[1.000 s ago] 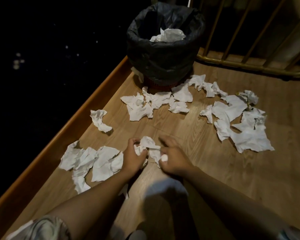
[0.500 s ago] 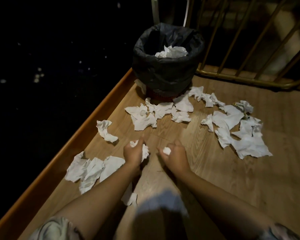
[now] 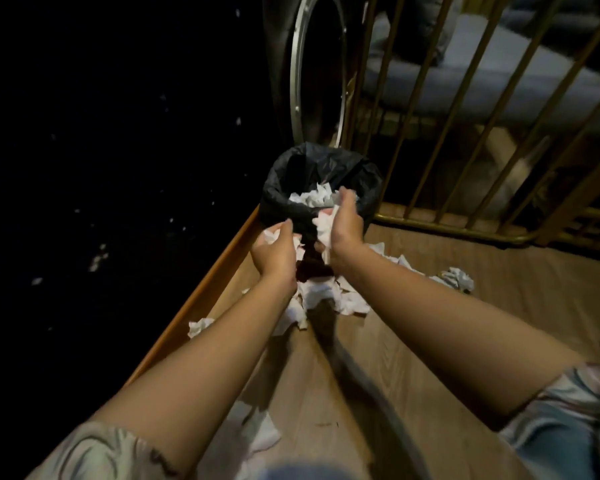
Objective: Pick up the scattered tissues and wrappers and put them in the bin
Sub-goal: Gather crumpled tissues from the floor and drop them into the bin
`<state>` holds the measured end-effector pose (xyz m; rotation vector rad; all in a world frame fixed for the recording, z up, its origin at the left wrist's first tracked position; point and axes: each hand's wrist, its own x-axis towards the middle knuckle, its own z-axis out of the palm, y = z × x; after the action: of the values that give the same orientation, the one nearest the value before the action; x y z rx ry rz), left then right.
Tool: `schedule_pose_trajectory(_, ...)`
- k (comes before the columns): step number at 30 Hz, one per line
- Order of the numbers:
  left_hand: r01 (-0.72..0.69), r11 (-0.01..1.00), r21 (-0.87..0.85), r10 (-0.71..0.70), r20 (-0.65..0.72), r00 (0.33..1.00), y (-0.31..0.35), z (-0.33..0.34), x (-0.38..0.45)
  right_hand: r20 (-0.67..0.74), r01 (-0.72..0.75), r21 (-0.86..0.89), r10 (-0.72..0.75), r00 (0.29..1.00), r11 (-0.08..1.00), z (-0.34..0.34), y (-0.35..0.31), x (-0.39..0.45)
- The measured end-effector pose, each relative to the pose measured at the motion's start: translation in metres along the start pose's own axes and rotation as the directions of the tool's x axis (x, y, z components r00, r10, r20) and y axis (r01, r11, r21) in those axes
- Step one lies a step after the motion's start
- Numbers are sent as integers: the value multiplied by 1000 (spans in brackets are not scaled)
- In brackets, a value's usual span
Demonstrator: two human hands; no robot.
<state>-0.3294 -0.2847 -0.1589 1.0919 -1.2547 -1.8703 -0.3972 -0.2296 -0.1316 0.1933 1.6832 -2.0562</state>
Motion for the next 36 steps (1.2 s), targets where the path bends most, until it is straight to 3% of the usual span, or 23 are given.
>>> schedule_pose_trajectory(2, -11, 999, -30, 11, -2, 1000, 21, 18, 11, 16, -74, 189, 72, 997, 979, 10, -24, 18)
schedule_pose_trajectory(4, -7, 998, -56, 6, -15, 1000, 41, 38, 22, -24, -45, 259, 53, 998, 965, 16, -44, 38)
schedule_pose_trajectory(6, 16, 996, -88, -14, 20, 1000, 57, 60, 33, -61, 10, 194, 2, 998, 981, 17, -66, 53)
schedule_pose_trajectory(9, 26, 997, -67, -23, 37, 999, 70, 83, 49, -107, 179, -65, -185, 977, 982, 14, -90, 77)
schedule_pose_trajectory(13, -102, 988, 116, 98, 42, 994, 63, 116, 69, -54, 429, -272, -459, 887, 861, 13, -102, 123)
schedule_pose_trajectory(15, -185, 937, 298, 170, 75, 983, 53, 127, 81, 11, 493, -378, -529, 849, 783, 16, -97, 145)
schedule_pose_trajectory(18, -273, 796, 540, 213, 172, 962, 36, 129, 101, 116, 452, -545, -470, 875, 706, 15, -76, 176)
schedule_pose_trajectory(20, -290, 685, 668, 180, 232, 956, 27, 125, 108, 126, 428, -531, -431, 893, 731, 10, -63, 185)
schedule_pose_trajectory(22, -309, 682, 663, 204, 234, 951, 21, 119, 109, 106, 465, -433, -469, 877, 772, 4, -56, 186)
schedule_pose_trajectory(26, -427, 679, 597, 419, 163, 893, 13, 100, 99, 75, 652, -238, -655, 752, 720, -11, -51, 162)
schedule_pose_trajectory(30, -487, 637, 598, 566, 68, 822, 2, 54, 86, 260, 828, -135, -786, 560, 545, -11, -31, 117)
schedule_pose_trajectory(32, -486, 635, 600, 586, 35, 809, -3, 26, 74, 389, 870, -87, -787, 478, 486, -6, -15, 92)
schedule_pose_trajectory(36, -472, 631, 616, 566, 51, 823, -13, -41, 42, 616, 842, -22, -656, 436, 538, 16, 25, 46)
